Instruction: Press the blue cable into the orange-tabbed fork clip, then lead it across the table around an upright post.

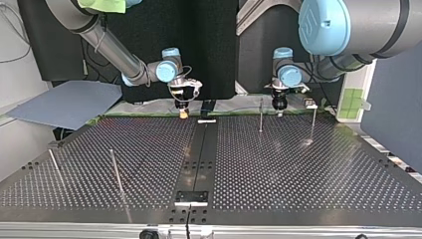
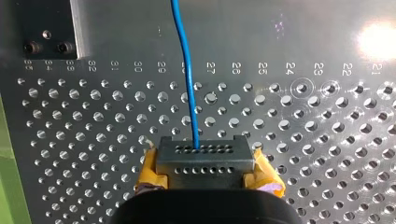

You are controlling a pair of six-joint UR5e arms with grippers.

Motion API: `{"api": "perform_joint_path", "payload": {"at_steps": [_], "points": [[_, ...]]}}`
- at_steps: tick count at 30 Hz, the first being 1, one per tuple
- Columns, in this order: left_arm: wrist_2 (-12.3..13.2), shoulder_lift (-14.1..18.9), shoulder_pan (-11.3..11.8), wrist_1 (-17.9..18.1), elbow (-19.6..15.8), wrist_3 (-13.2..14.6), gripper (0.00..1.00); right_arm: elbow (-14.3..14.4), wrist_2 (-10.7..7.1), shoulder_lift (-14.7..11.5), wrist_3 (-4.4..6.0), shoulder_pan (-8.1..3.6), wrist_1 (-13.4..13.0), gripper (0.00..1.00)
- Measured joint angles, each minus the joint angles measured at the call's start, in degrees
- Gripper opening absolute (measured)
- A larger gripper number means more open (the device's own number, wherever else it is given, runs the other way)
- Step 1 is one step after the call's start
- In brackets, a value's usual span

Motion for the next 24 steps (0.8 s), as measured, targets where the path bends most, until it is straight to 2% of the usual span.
{"api": "perform_joint_path", "payload": {"at_steps": [4,8,17,21,24], "points": [[-1.60,0.01,0.05,-1.98,0.00,1.43,1.00,0.02,0.00,0.01,-0.01,-0.01,0.09,0.00],[-1.29,0.01,0.06,-3.85,0.00,1.16,1.00,0.02,-0.02,0.04,0.00,-0.01,0.30,0.00],[2.57,0.01,0.25,-8.31,-0.19,-0.35,1.00,0.04,-0.07,0.11,0.00,-0.02,0.61,0.00],[4.73,0.20,0.59,-10.18,-1.39,-0.32,1.00,0.04,-0.08,0.14,0.00,-0.01,0.74,0.00],[6.52,0.29,0.88,-9.83,-2.99,-0.31,1.00,0.03,-0.09,0.18,0.00,0.00,0.90,0.00]]}}
